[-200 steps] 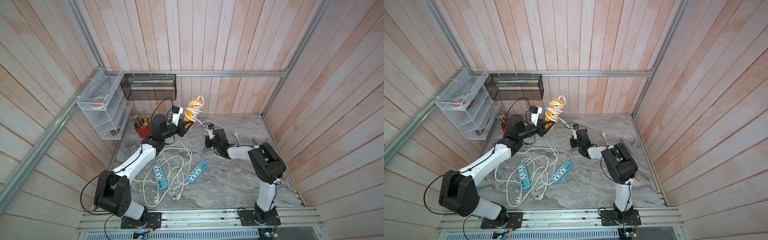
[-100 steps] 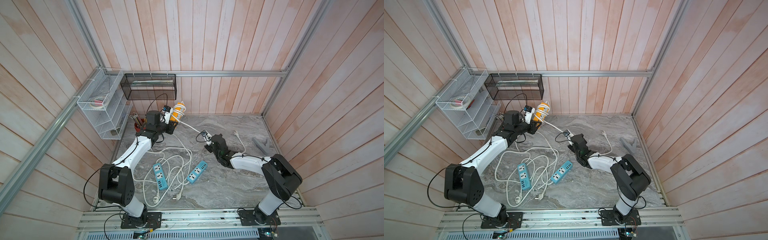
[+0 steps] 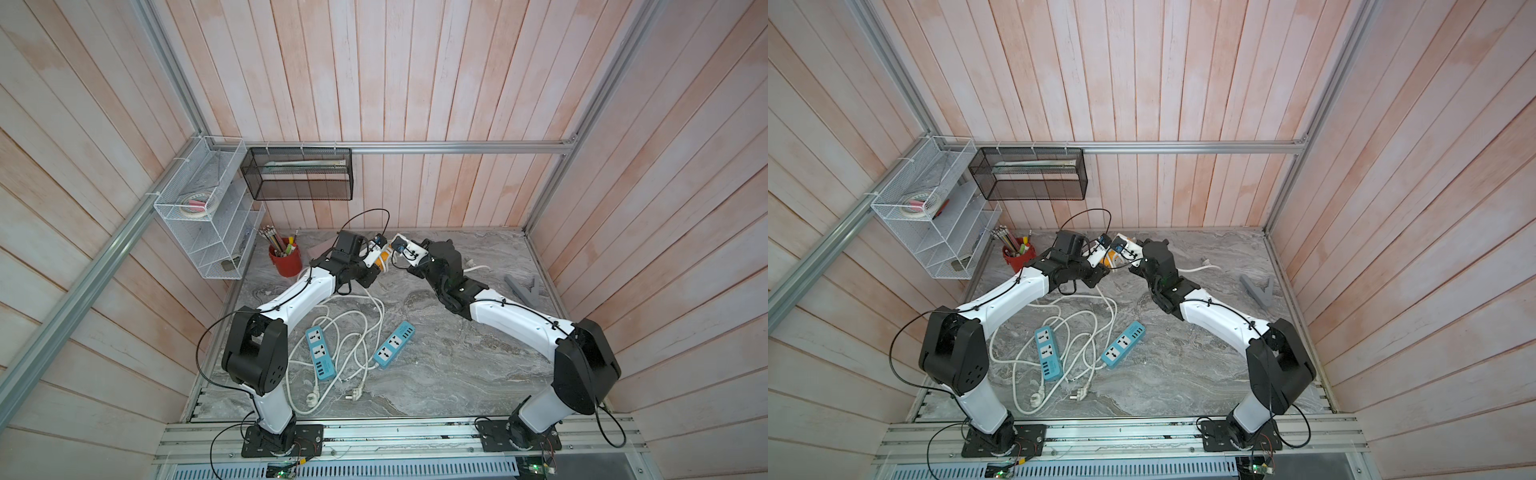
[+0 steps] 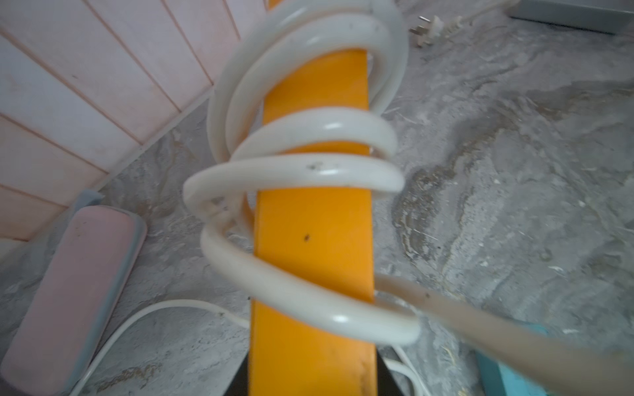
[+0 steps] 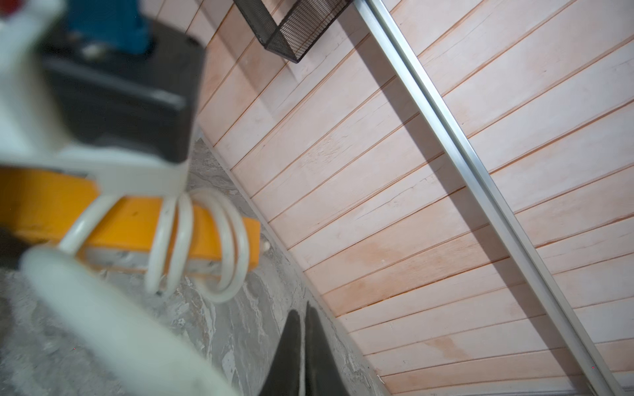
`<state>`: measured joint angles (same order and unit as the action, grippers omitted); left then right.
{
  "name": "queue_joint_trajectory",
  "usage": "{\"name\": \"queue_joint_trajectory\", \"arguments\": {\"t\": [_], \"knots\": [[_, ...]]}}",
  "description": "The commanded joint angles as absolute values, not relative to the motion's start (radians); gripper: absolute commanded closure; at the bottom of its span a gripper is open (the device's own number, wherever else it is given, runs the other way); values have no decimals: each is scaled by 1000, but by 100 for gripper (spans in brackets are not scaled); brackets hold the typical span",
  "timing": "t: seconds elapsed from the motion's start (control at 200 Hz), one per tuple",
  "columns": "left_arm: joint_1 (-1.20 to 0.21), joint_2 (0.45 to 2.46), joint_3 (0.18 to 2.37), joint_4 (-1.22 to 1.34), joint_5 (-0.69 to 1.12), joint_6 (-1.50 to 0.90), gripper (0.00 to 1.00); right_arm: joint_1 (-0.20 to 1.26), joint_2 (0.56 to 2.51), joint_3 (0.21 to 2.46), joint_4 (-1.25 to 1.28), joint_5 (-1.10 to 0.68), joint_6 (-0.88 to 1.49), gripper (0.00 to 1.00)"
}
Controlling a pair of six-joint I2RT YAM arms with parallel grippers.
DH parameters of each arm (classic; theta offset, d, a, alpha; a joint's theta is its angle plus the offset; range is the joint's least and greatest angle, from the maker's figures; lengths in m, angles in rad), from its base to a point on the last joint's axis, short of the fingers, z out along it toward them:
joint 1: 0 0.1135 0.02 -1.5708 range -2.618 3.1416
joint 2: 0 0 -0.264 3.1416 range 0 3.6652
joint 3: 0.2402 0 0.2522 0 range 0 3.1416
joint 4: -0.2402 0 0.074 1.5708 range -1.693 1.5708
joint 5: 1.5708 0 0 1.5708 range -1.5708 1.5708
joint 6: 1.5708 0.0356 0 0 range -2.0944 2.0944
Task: Wrap the cord around the power strip
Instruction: Wrap the power cord around the power strip.
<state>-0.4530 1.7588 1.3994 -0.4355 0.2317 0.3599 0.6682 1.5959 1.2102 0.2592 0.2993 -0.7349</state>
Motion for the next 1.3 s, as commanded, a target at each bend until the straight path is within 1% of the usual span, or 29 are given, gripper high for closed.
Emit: {"name": "queue_joint_trajectory", "arguments": {"t": [0.0, 0.095, 0.16, 0.335, 0.42, 0.535, 0.595, 0.615, 0.665, 0.75, 0.83, 0.93, 1.03, 1.14, 1.295], "knots": [[-491, 1752, 1397, -559, 384, 475, 100, 609, 1600, 1326, 221, 169, -706, 100], [-556, 1728, 1374, -657, 536, 600, 100, 569, 1634, 1404, 175, 90, -697, 100], [-594, 1711, 1362, -713, 648, 662, 100, 521, 1669, 1465, 125, -17, -665, 100], [-607, 1686, 1405, -774, 876, 667, 100, 403, 1802, 1635, -52, -389, -532, 100], [-607, 1650, 1414, -764, 979, 666, 100, 382, 1869, 1685, -114, -508, -494, 100], [-605, 1593, 1401, -687, 1047, 635, 100, 350, 1929, 1662, -65, -631, -379, 88], [-595, 1559, 1373, -605, 1055, 587, 100, 337, 1949, 1614, 10, -681, -295, 79], [-590, 1550, 1363, -572, 1060, 569, 100, 335, 1953, 1594, 42, -694, -265, 74], [-570, 1524, 1331, -480, 1073, 511, 100, 334, 1960, 1544, 116, -690, -203, 65], [-540, 1486, 1274, -331, 1075, 412, 100, 334, 1958, 1456, 223, -669, -129, 54], [-518, 1458, 1232, -228, 1066, 345, 100, 331, 1947, 1387, 298, -641, -81, 46], [-504, 1434, 1196, -135, 1038, 280, 100, 328, 1933, 1327, 314, -616, -73, 39], [-497, 1413, 1172, -61, 1019, 231, 100, 325, 1933, 1279, 338, -575, -75, 36], [-490, 1399, 1148, 15, 994, 171, 100, 324, 1950, 1237, 373, -510, -92, 35], [-481, 1399, 1138, 49, 938, 130, 100, 325, 1995, 1210, 398, -418, -112, 35]]}}
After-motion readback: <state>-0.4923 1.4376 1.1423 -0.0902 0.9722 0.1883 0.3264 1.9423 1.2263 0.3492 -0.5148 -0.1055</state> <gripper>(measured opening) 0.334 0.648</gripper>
